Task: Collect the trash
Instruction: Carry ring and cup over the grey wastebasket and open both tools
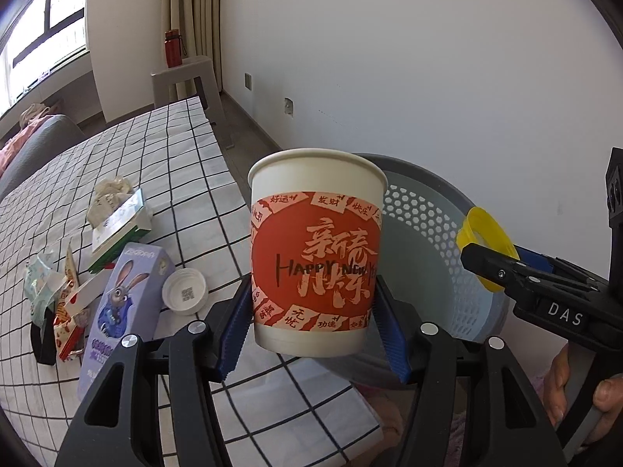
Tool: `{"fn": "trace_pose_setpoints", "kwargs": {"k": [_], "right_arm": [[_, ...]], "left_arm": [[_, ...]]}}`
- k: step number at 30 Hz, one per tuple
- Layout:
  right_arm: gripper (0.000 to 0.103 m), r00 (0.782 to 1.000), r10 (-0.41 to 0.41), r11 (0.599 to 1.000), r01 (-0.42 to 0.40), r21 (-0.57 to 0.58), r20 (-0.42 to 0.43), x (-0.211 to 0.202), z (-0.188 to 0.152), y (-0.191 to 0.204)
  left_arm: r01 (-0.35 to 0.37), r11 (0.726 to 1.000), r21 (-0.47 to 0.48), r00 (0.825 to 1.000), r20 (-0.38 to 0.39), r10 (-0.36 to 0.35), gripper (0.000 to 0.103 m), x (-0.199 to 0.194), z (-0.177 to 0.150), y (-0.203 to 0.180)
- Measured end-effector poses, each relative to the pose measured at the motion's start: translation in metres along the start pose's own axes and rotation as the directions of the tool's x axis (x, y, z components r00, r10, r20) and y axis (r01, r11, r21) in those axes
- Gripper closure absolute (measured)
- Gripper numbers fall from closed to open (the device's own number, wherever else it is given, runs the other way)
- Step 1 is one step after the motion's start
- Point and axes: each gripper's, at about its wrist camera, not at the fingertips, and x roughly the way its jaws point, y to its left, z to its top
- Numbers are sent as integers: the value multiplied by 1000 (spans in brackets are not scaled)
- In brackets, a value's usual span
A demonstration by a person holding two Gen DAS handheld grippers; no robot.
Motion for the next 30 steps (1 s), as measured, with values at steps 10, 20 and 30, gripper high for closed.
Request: {"fn": "trace_pose_setpoints", "kwargs": {"k": [10, 20, 30], "right_arm": [[30, 999, -34, 999, 34, 6, -8, 9, 2, -8], [17, 1000, -27, 999, 26, 44, 14, 4, 4, -14], [17, 1000, -24, 999, 24, 34, 0, 8, 5, -9]], "left_arm": [[34, 999, 30, 999, -13, -34, 45, 33, 14, -7], [20, 999, 26, 1000, 4, -21, 33, 31, 17, -7], [13, 1000, 9, 1000, 1, -13, 33, 28, 14, -4]]}}
